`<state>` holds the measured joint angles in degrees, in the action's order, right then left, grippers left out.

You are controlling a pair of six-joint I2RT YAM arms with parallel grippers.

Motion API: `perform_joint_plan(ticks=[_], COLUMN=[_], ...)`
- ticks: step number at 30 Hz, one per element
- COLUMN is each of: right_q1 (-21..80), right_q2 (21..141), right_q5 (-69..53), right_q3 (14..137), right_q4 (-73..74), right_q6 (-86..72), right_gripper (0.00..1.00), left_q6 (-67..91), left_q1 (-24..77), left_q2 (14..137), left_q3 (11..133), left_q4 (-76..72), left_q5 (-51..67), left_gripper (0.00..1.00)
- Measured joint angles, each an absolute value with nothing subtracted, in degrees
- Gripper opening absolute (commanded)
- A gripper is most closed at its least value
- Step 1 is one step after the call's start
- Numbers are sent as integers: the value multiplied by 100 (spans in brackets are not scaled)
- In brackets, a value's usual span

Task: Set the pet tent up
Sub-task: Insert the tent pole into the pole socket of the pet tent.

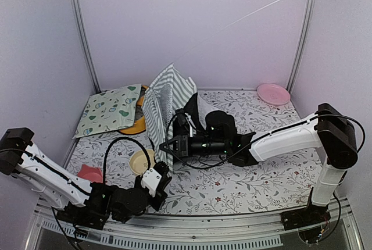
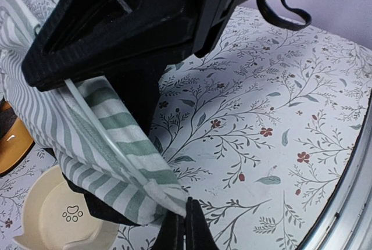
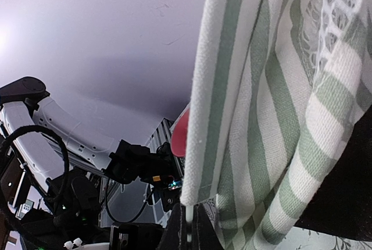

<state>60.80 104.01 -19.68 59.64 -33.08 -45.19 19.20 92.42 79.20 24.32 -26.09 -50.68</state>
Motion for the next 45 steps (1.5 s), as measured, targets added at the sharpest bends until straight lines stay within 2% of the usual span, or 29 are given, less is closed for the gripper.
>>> perform_joint_plan(ticks=[45], right_q1=[5992], right_q2=[10401], right_q5=[-2012], right_q3=[5887], right_q4=[-3352], right_q6=[-4539], right_gripper=[0], left_q6=[1918], left_q1=[9242], left_q2=[7922], left_q3=[2432], left_q4=[-2580], left_q5=[-5063], left_gripper=[0])
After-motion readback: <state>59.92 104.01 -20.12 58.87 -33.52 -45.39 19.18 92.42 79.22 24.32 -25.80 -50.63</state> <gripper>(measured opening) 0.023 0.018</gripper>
